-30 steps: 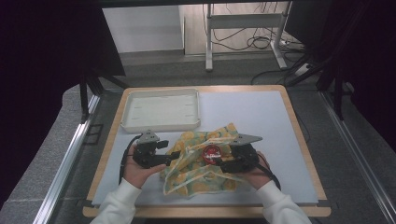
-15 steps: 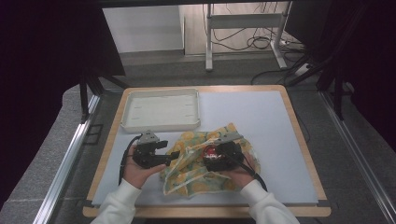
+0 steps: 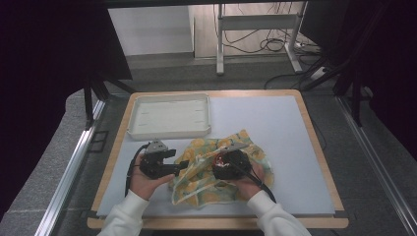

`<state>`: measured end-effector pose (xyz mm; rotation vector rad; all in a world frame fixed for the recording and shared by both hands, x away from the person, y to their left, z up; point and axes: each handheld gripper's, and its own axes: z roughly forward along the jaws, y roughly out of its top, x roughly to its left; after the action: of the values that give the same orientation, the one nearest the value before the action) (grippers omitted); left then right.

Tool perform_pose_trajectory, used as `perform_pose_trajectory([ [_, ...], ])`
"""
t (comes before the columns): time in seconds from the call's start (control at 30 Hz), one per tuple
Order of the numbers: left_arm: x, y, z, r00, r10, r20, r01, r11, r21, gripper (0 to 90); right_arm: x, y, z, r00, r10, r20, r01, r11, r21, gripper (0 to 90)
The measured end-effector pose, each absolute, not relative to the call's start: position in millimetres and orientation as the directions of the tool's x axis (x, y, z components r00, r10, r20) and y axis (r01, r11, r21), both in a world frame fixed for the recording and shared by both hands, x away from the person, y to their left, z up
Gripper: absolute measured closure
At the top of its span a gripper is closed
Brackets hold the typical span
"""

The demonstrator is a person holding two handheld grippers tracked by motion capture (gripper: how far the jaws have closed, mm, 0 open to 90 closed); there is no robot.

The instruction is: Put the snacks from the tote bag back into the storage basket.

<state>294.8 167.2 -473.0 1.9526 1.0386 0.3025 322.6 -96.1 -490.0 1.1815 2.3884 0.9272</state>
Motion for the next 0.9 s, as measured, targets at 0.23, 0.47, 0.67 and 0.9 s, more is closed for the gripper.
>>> perform_pose_trajectory([
  [0.23,294.8,166.9,-473.9,0.625,0.762,-0.172,0.547,-0.27,0.792,32.3,321.2,-102.9,-480.3,-0.612,0.791,0.023,0.578,0.426,0.696,25.4],
  [0.47,295.1,168.4,-474.0,0.619,0.766,-0.173,0.549,-0.265,0.793,32.4,316.8,-113.6,-464.7,-0.606,0.794,0.042,0.562,0.391,0.729,25.5],
  [0.67,295.6,169.0,-474.4,0.62,0.766,-0.17,0.549,-0.268,0.792,32.6,314.5,-119.1,-451.2,-0.618,0.785,0.048,0.539,0.378,0.753,25.5],
  [0.9,295.1,169.2,-473.7,0.618,0.767,-0.172,0.549,-0.264,0.793,32.6,314.1,-122.8,-443.4,-0.635,0.771,0.045,0.52,0.384,0.763,25.5],
])
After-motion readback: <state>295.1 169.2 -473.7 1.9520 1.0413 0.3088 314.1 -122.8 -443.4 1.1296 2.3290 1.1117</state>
